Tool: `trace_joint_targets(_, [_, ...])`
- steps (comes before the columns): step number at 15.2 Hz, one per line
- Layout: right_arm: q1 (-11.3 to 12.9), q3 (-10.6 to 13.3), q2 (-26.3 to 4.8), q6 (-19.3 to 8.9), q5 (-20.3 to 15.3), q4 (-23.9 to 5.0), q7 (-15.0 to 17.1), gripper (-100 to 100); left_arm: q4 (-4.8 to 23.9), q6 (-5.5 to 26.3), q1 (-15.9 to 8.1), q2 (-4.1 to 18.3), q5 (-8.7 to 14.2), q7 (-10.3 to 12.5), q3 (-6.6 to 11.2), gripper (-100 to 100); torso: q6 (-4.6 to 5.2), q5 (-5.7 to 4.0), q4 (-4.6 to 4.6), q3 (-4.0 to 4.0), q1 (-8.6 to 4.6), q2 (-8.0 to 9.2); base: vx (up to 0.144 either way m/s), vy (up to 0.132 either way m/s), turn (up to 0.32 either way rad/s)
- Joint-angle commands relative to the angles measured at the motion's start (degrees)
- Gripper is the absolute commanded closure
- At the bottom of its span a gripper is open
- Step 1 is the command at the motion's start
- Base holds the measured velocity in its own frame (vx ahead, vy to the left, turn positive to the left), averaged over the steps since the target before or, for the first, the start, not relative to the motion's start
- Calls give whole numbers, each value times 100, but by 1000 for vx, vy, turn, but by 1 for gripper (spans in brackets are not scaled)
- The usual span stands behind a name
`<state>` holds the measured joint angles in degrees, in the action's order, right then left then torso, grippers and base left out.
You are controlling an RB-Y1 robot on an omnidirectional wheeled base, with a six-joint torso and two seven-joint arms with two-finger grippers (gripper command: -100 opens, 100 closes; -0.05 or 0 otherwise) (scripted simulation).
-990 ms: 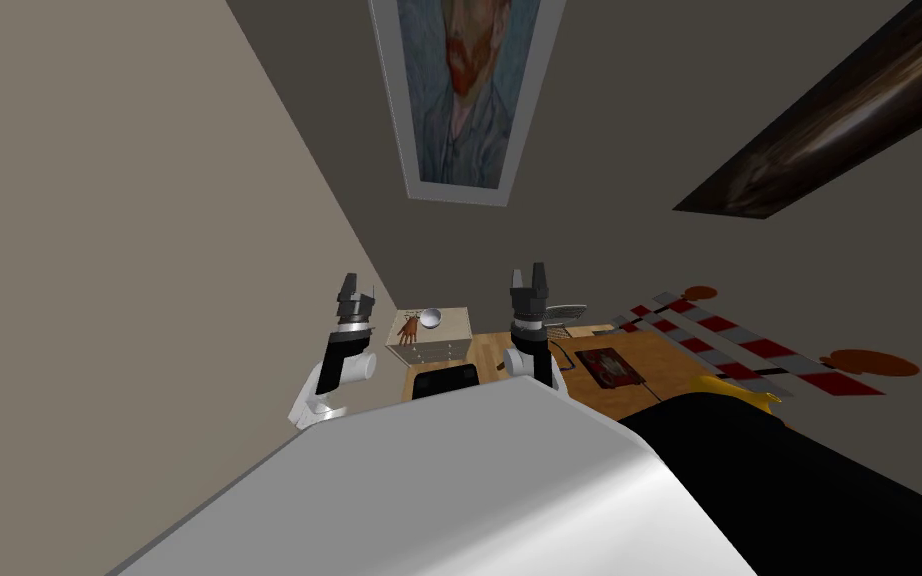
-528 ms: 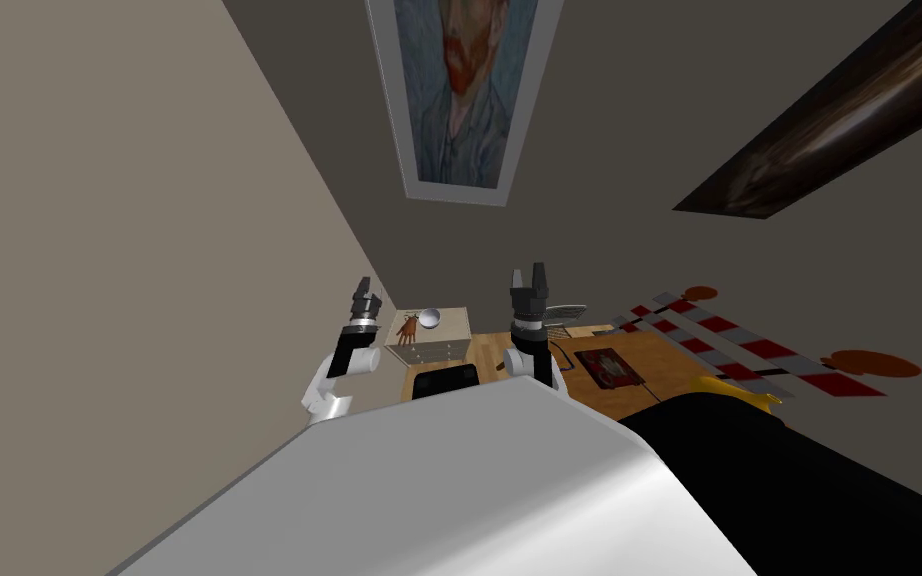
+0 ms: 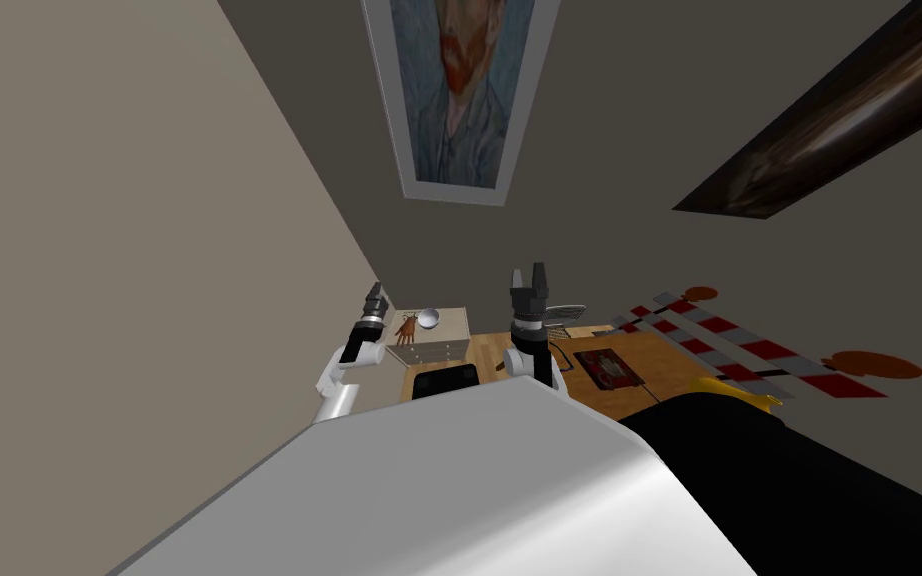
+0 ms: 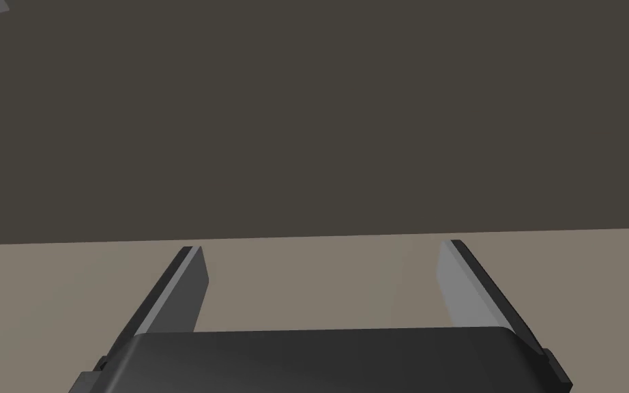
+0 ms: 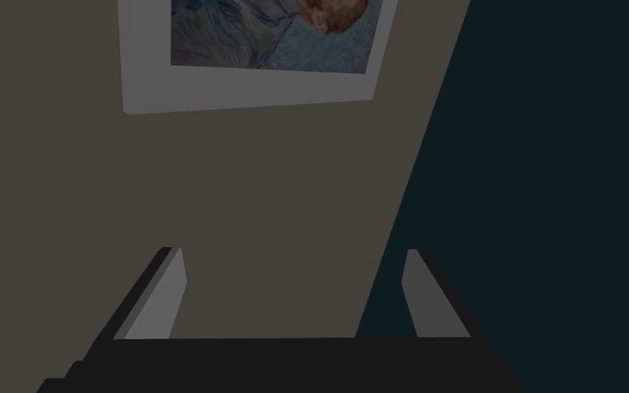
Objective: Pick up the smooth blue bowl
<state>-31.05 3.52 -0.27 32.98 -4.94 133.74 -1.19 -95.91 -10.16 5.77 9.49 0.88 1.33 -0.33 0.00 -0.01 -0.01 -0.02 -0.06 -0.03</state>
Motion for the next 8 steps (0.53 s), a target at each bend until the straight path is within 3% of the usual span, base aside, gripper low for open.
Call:
trace_joint_targets(1, [0,0,0,0,0,0,0,0,286,267,-255,30,36,0,3,-100,0,0,0,0,0,0,-1,-12,3])
trace_joint_targets(3, [0,0,0,0,0,0,0,0,442,267,-255,30,36,0,3,-100,0,0,0,0,0,0,0,-14,0])
trace_joint_targets(4, [0,0,0,0,0,0,0,0,599,525,-473,38,63,-10,-1,-100,0,0,0,0,1,0,2,-16,6])
trace_joint_targets(6, [0,0,0,0,0,0,0,0,798,543,-473,38,63,-10,-1,-100,1,0,0,-1,-2,-1,3,-18,-1])
trace_joint_targets(7, [0,0,0,0,0,0,0,0,1006,748,-695,42,90,-19,-6,-100,0,0,0,-1,-1,-1,2,-19,6])
trace_joint_targets(8, [0,0,0,0,0,0,0,0,1108,822,-695,42,90,-19,-6,-100,1,0,0,-1,-2,-1,3,-20,1])
